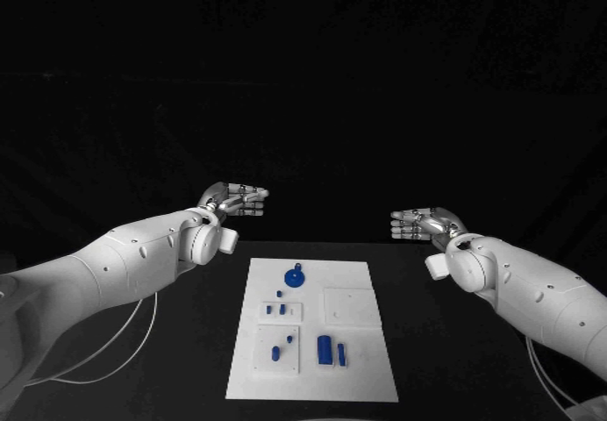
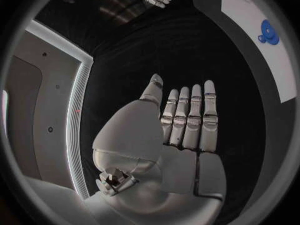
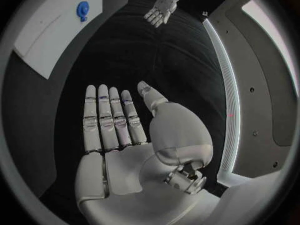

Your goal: Assemble the parts on the task board

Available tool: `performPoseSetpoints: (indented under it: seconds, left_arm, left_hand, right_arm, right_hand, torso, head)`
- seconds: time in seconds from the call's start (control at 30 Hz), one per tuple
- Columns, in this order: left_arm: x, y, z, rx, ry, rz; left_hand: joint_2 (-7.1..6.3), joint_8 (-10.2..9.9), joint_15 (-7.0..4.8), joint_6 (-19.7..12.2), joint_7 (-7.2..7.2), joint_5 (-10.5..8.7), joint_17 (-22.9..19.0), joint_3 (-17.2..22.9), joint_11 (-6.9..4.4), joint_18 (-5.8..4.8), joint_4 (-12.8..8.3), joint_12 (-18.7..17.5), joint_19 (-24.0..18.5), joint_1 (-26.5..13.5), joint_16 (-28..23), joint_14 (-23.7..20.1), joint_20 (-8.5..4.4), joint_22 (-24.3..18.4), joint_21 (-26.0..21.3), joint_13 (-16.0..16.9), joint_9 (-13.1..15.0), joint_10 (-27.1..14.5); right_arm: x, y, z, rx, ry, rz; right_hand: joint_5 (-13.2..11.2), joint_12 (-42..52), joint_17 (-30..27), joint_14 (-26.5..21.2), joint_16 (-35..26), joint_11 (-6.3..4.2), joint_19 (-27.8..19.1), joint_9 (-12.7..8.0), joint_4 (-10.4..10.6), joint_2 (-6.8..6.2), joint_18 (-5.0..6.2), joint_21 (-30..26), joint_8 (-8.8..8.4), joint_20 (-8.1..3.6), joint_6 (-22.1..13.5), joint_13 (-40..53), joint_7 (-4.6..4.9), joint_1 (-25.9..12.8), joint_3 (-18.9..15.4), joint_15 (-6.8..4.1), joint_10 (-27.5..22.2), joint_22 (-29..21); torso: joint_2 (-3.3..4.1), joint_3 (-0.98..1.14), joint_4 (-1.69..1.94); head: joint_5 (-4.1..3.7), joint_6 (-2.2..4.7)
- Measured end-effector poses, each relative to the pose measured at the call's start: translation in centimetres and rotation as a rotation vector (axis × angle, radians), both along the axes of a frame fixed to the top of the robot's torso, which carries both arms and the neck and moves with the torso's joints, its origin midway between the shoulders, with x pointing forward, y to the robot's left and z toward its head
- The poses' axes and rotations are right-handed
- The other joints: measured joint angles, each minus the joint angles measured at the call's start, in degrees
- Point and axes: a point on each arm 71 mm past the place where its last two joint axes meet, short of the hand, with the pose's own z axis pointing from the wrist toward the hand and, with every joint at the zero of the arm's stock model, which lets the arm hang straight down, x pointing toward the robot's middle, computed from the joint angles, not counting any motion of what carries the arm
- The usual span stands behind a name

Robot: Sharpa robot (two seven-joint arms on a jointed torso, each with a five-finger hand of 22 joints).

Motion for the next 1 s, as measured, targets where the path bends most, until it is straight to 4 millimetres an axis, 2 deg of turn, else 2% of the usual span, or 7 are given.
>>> performPoseSetpoints:
  seconds: [0.13,0.27,0.33,0.4,0.57,0.8,1.0]
  left_arm:
    - [0.3,0.0,0.0,-0.021,-0.007,0.018]
    - [0.3,0.1,-0.2,-0.032,-0.007,0.028]
    - [0.3,0.1,-0.2,-0.032,-0.006,0.028]
    - [0.2,0.0,-0.1,-0.035,-0.004,0.023]
    - [-0.7,-1.2,-0.2,-0.058,0.000,-0.001]
    - [-3.3,-3.5,0.0,-0.108,-0.004,-0.017]
    - [-6.0,-5.9,0.9,-0.154,-0.024,-0.016]
  left_hand:
    - [-0.02,0.00,0.02,0.00,0.00,0.00,0.00,0.49,-0.04,4.10,-0.49,0.00,-0.39,-0.35,0.00,-0.19,2.77,-0.35,0.00,0.00,-0.03,-0.04]
    - [-0.24,-0.39,-0.46,-1.78,-0.56,-0.25,-0.34,1.27,-0.44,5.49,-0.53,-0.41,-2.19,-2.96,-0.47,-2.07,3.10,-0.78,-0.29,-0.32,-0.43,-1.99]
    - [-0.89,-1.25,-1.63,-9.01,-1.82,-0.92,-1.10,2.30,-1.67,3.09,-0.45,-1.20,-6.54,-8.36,-1.31,-6.37,0.64,-1.65,-1.19,-1.07,-1.20,-6.39]
    - [-1.53,-2.05,-2.86,-22.47,-3.05,-1.51,-1.84,3.24,-2.85,0.91,-0.36,-1.93,-19.41,-14.38,-2.02,-19.17,-1.81,-2.47,-2.03,-1.76,-1.93,-19.40]
    - [-2.47,-2.97,-4.53,-43.14,-4.75,-2.00,-2.87,4.32,-4.47,-1.79,-0.27,-2.78,-43.18,-31.21,-2.90,-42.82,-5.15,-3.62,-2.90,-2.69,-2.94,-43.43]
    - [-2.92,-3.39,-5.39,-53.79,-5.63,-2.35,-3.38,4.81,-5.33,-2.97,-0.22,-3.05,-55.62,-63.64,-3.33,-55.23,-6.86,-4.17,-3.55,-3.16,-3.45,-56.00]
    - [-3.07,-3.44,-5.56,-56.63,-5.86,-2.56,-3.48,4.89,-5.55,-2.96,-0.14,-3.26,-58.92,-72.97,-3.33,-58.53,-7.26,-4.30,-3.56,-3.25,-3.56,-59.39]
  right_arm:
    - [0.4,0.7,0.3,0.058,-0.048,-0.012]
    - [0.5,1.1,0.4,0.081,-0.068,-0.012]
    - [0.4,1.0,0.4,0.079,-0.067,-0.012]
    - [0.4,1.0,0.5,0.075,-0.067,-0.010]
    - [0.1,2.0,1.5,0.072,-0.086,0.018]
    - [-1.2,5.4,3.7,0.101,-0.140,0.061]
    - [-3.3,7.6,5.6,0.141,-0.182,0.052]
  right_hand:
    - [0.00,0.00,-1.17,-0.54,0.00,0.27,-0.93,-0.01,0.11,0.73,4.16,0.00,0.00,3.72,-0.20,-0.13,0.02,0.73,-0.94,0.37,-0.84,-4.90]
    - [-0.46,-0.43,-1.55,-2.46,-0.39,0.06,-6.06,-0.36,1.51,0.71,3.53,0.06,-0.40,2.70,-2.17,-0.45,-0.24,-0.52,-3.29,0.33,-2.76,-5.52]
    - [-2.95,-1.21,-2.24,-6.64,-1.18,-1.40,-17.03,-1.08,3.70,0.06,0.57,-0.77,-1.21,-0.51,-11.03,-1.13,-1.37,-4.79,-5.86,-1.02,-6.91,-6.30]
    - [-5.46,-1.92,-2.95,-19.66,-1.92,-2.95,-28.22,-1.83,5.91,-0.65,-2.46,-1.64,-2.01,-3.76,-24.38,-1.83,-2.90,-10.57,-8.45,-2.55,-19.81,-7.08]
    - [-8.95,-2.75,-3.96,-43.75,-2.83,-5.10,-43.69,-2.82,8.99,-1.68,-6.41,-2.66,-2.91,-8.11,-44.08,-2.78,-4.94,-39.43,-11.95,-4.65,-43.60,-8.16]
    - [-10.56,-3.11,-4.43,-56.37,-3.12,-6.20,-51.53,-3.35,10.68,-2.18,-8.00,-3.27,-3.33,-10.29,-54.13,-3.22,-5.94,-56.30,-13.63,-5.71,-56.08,-8.69]
    - [-10.91,-3.28,-4.52,-59.76,-3.36,-6.49,-53.52,-3.46,10.83,-2.33,-8.85,-3.34,-3.33,-10.89,-56.70,-3.34,-6.34,-60.88,-14.09,-5.99,-59.43,-8.79]
  torso:
    - [-0.54,0.25,-0.05]
    - [-0.79,0.40,-0.06]
    - [-0.77,0.40,-0.04]
    - [-0.68,0.48,0.08]
    - [-0.10,1.14,0.97]
    - [1.13,2.53,2.93]
    - [1.53,3.00,3.57]
  head:
    - [0.26,1.68]
    - [0.52,2.47]
    - [0.47,2.47]
    - [0.25,2.64]
    - [-0.85,4.06]
    - [-2.78,6.60]
    - [-3.22,7.14]
